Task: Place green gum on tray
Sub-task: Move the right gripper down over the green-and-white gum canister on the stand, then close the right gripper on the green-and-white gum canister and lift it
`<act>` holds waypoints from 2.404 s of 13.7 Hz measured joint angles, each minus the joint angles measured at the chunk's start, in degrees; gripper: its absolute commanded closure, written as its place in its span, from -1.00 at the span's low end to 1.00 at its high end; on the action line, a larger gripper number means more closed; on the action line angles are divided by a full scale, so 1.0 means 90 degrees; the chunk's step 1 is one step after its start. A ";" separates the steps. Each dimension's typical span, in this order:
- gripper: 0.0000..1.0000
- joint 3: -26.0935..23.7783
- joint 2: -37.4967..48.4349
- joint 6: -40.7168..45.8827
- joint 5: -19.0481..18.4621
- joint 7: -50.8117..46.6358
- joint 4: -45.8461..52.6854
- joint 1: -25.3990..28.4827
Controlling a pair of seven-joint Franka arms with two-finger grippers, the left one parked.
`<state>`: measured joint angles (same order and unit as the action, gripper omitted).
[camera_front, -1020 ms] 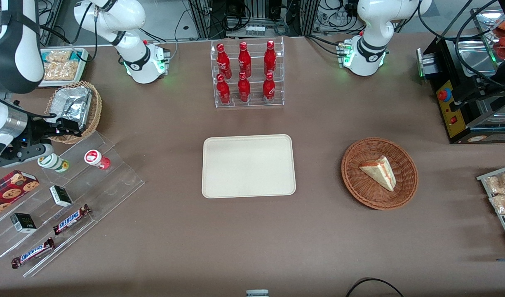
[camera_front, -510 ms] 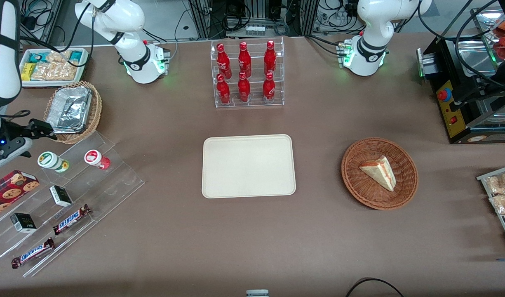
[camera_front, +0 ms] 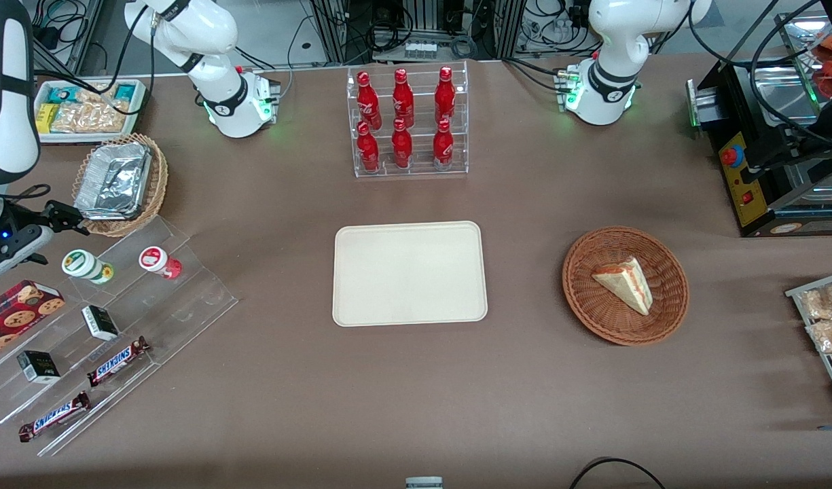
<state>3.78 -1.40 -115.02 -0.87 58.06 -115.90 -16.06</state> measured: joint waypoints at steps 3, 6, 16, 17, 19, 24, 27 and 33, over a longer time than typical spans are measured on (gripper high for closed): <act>-1.00 0.0000 -0.0004 -0.0366 0.0000 0.0165 -0.0184 -0.0015; -1.00 0.0003 -0.0041 -0.0715 0.0000 0.0474 -0.0385 -0.0065; -0.73 0.0003 -0.0235 -0.1339 0.0000 0.0734 -0.0649 -0.0084; -0.19 0.0003 -0.0257 -0.1376 0.0000 0.0760 -0.0650 -0.0084; 0.96 0.0003 -0.0281 -0.1387 0.0000 0.0850 -0.0650 -0.0087; 1.00 0.0001 -0.0282 -0.1382 0.0000 0.0919 -0.0647 -0.0089; 1.00 -0.0055 -0.0256 -0.1082 0.0000 0.0918 -0.0412 -0.0085; 1.00 -0.0133 -0.0186 0.0081 0.0001 -0.0426 0.0365 0.0703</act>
<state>2.58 -3.07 -114.29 -0.86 54.23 -112.61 -9.74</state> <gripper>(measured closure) 0.405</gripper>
